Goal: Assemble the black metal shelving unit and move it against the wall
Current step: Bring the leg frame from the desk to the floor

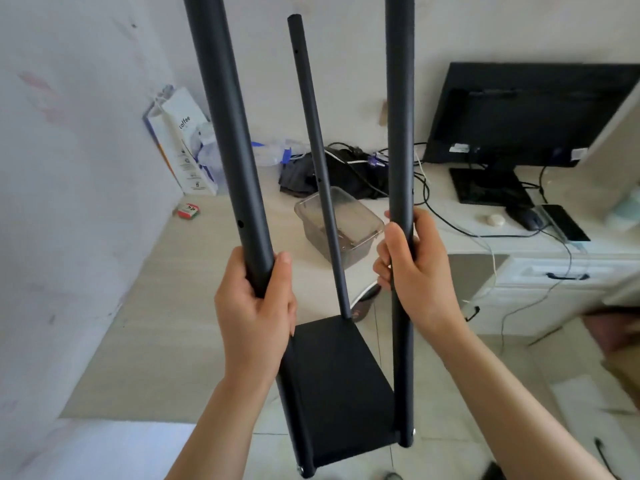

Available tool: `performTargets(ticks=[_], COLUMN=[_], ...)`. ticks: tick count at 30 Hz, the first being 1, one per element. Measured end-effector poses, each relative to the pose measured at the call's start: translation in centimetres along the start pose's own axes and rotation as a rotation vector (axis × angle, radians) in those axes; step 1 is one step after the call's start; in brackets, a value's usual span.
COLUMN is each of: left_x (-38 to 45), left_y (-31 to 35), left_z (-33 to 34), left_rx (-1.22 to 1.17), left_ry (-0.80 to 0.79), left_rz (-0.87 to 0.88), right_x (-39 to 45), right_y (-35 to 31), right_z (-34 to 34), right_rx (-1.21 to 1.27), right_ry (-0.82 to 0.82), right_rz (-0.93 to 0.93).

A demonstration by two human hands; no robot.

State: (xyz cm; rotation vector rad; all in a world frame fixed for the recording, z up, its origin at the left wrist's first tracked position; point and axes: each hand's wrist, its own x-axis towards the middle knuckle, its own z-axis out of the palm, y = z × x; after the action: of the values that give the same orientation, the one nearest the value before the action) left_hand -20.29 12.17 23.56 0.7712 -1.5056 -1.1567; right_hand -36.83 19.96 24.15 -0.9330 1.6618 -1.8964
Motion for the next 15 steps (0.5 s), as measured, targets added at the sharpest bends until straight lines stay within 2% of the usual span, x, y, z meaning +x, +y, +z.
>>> performTargets(ticks=[8,15], left_x=[-4.8,-12.0], left_y=[2.0,3.4], left_z=[3.6,10.5], left_rx=[-0.113,-0.155], left_ry=[-0.174,-0.324], left_rz=[-0.013,0.007], right_x=[-5.9,-12.7], right_y=[-1.4,-2.4], right_z=[-6.2,-15.8], right_rx=[-0.030,-0.026], right_ry=[0.186,0.361], right_rz=[-0.014,-0.026])
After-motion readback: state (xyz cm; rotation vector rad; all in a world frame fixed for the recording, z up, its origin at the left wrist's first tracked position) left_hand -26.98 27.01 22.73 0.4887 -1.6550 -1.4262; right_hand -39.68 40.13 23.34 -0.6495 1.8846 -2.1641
